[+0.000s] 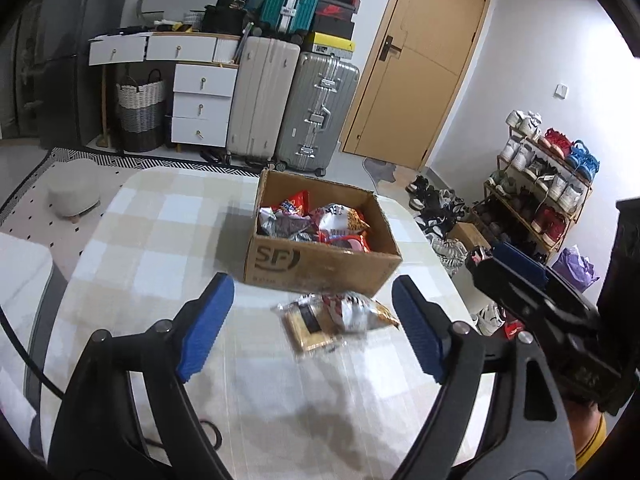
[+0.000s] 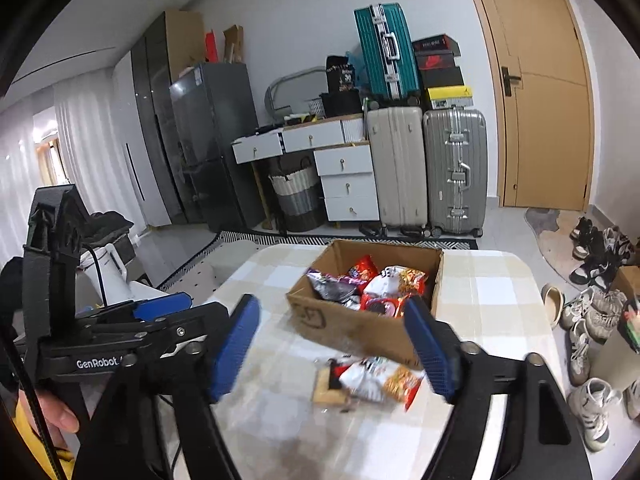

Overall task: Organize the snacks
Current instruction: 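Lower both snacks into the box, open both tools and withdraw, then move both open tools toward the cracker pack and white noodle bag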

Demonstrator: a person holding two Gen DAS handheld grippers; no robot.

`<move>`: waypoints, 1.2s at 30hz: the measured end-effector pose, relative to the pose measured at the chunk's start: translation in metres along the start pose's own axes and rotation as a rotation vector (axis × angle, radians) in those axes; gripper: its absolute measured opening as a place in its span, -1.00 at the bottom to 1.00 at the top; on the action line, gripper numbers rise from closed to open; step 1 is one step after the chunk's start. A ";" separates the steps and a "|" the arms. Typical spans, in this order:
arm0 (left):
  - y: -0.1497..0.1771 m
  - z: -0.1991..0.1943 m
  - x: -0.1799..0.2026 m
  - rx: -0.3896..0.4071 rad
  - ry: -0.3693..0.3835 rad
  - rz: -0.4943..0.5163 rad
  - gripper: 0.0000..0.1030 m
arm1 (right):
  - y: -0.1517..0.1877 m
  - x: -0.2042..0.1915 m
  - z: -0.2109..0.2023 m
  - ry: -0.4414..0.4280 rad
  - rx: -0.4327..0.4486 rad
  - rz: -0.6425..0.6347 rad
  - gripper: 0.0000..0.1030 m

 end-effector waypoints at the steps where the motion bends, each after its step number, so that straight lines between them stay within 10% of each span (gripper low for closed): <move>1: 0.006 -0.011 0.002 0.010 0.001 -0.004 0.56 | 0.003 -0.003 -0.011 -0.001 0.016 0.001 0.62; 21: 0.109 -0.139 0.016 0.119 -0.035 0.034 0.98 | 0.084 -0.030 -0.122 0.004 0.158 0.054 0.95; 36: 0.119 -0.047 0.001 -0.018 -0.053 0.025 0.98 | 0.116 0.000 -0.050 0.003 0.034 0.143 0.95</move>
Point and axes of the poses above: each gripper's, at about its wrist camera, not at the fingertips, and z roughly the way its jaws point, x to its right, y to its underside, the point moved 6 cm from there along z, roughly the way its jaws point, and after that the axes turned 11 degrees about y, right-handed, at the moved point
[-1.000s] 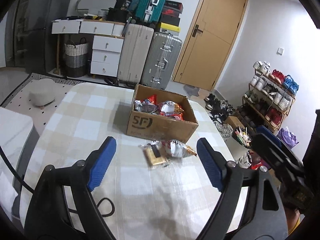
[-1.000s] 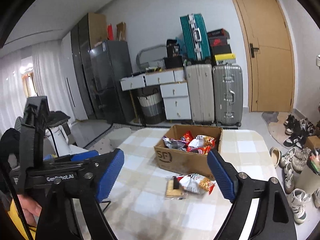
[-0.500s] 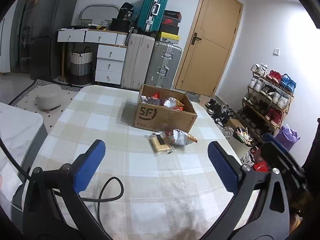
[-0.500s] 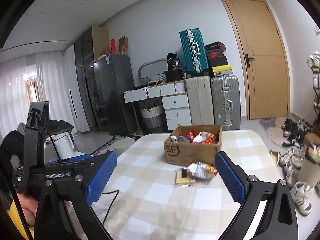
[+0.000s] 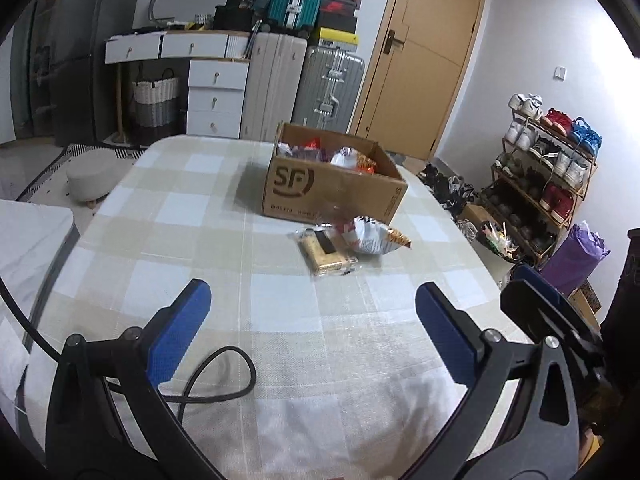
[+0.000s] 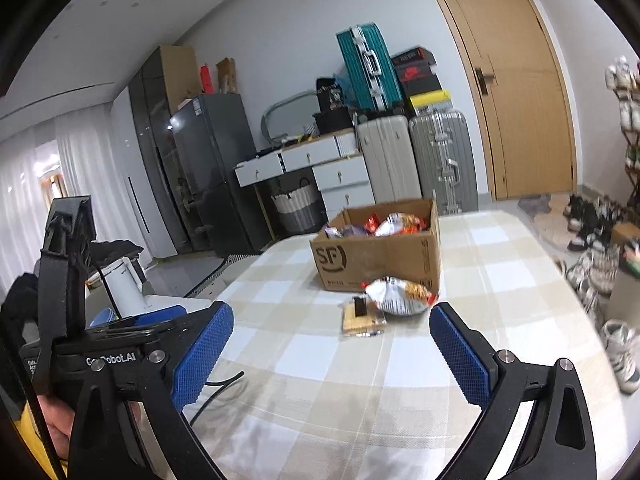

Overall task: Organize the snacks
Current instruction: 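Move both open tools toward the cracker pack and white noodle bag, then grasp the cracker pack with left tool while right tool grasps white noodle bag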

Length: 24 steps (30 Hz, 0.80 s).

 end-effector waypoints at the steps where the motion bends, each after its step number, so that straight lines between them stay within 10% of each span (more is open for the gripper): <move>1: 0.000 0.007 -0.002 -0.007 -0.003 -0.005 0.98 | 0.001 0.004 0.007 0.002 -0.012 0.008 0.95; 24: -0.029 0.187 -0.059 -0.134 -0.066 -0.070 0.98 | -0.011 0.063 0.230 0.003 -0.378 0.124 0.95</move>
Point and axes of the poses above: each gripper's, at about its wrist camera, not at the fingertips, and z roughly the way its jaws point, x to its right, y to its underside, the point moved 6 cm from there along z, roughly the way its jaws point, and after that the axes turned 11 degrees about y, right-handed, at the moved point
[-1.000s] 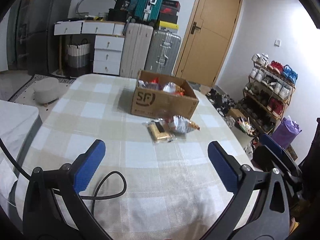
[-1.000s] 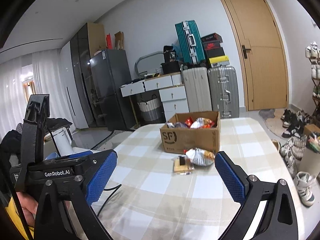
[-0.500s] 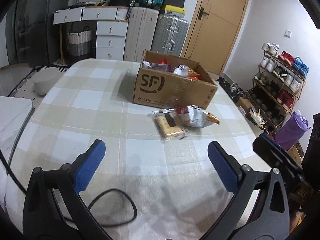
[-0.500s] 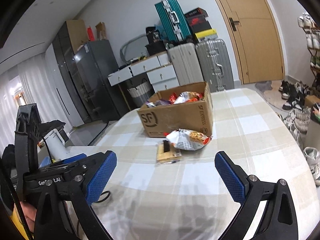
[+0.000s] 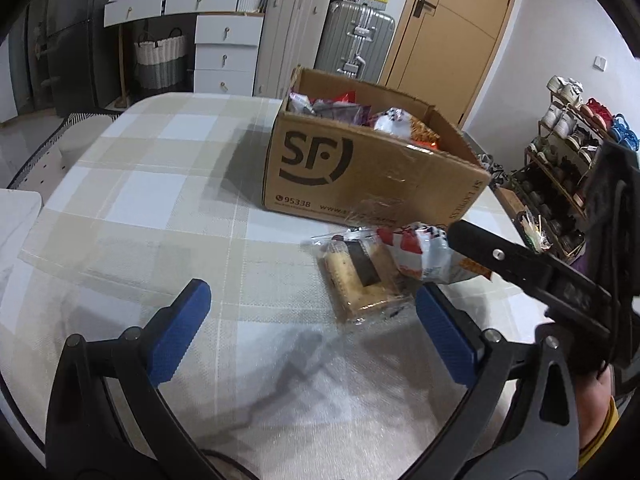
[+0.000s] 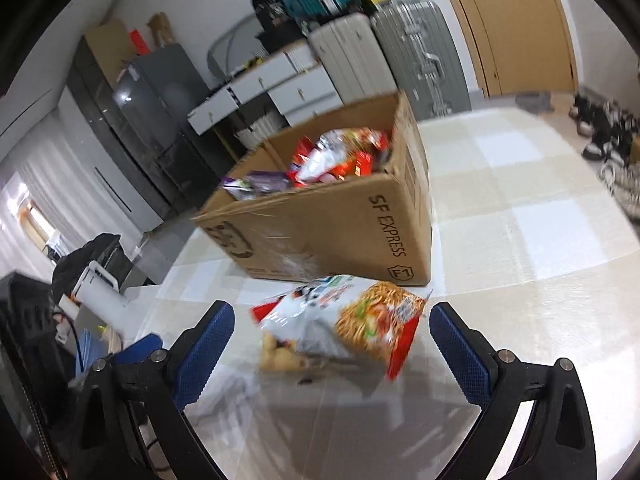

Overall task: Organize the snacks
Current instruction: 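Grasp the cracker pack with left tool while right tool grasps white noodle bag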

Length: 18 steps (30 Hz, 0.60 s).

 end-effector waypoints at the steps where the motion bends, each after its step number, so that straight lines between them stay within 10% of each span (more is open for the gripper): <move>1: 0.001 0.004 -0.001 -0.005 -0.002 0.000 0.98 | -0.001 0.001 0.008 -0.003 -0.016 0.001 0.95; 18: 0.003 0.042 -0.008 -0.068 -0.084 -0.030 0.98 | 0.015 0.004 0.024 -0.142 -0.055 0.014 0.41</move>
Point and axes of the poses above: each gripper's, at about its wrist camera, not at the fingertips, and z roughly the way its jaws point, x to its right, y to its underside, the point moved 6 cm from there along z, roughly the way its jaws point, and after that the axes turned 11 degrees about y, right-handed, at the moved point
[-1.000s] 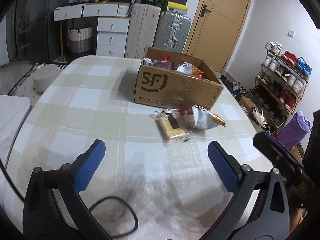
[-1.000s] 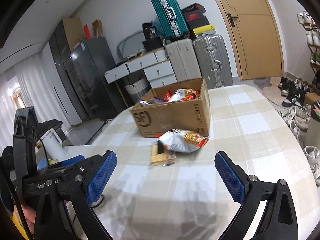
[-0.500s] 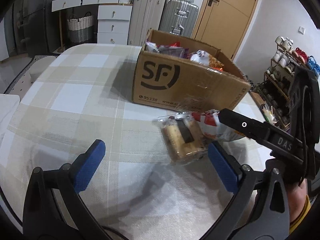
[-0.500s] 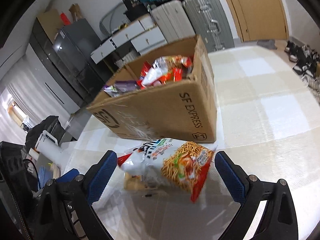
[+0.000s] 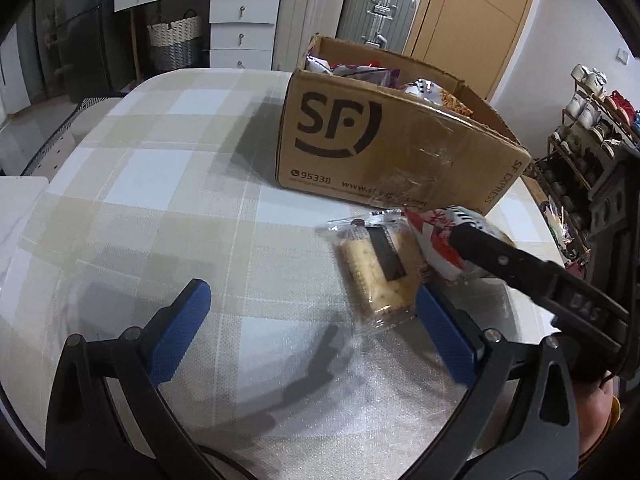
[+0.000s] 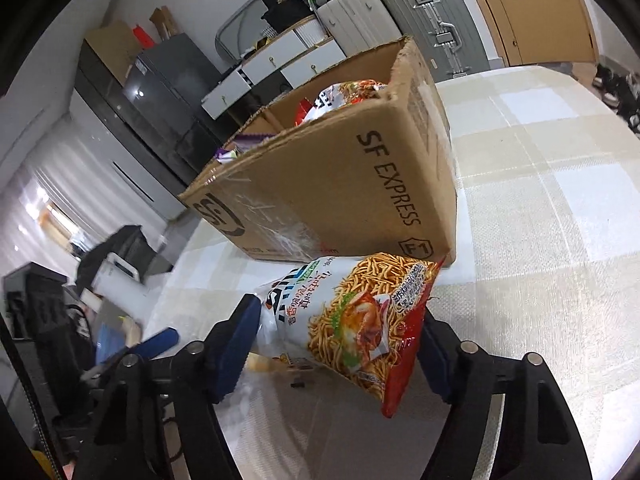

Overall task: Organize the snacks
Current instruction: 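Grasp the cracker pack with left tool while right tool grasps white noodle bag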

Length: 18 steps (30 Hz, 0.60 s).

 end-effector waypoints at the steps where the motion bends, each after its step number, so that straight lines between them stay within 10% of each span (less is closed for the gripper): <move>1: 0.002 -0.003 -0.002 -0.004 -0.007 -0.001 0.98 | 0.000 0.000 -0.003 -0.006 0.006 0.001 0.40; 18: -0.005 0.034 0.034 -0.134 0.042 -0.041 0.98 | 0.019 0.024 -0.103 -0.118 0.268 0.035 0.39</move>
Point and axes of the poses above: each gripper's, at about its wrist camera, not at the fingertips, and z roughly the way its jaws point, x to its right, y to its underside, the point moved 6 cm from there along z, roughly the way its jaws point, and after that the axes turned 11 degrees about y, right-handed, at the moved point
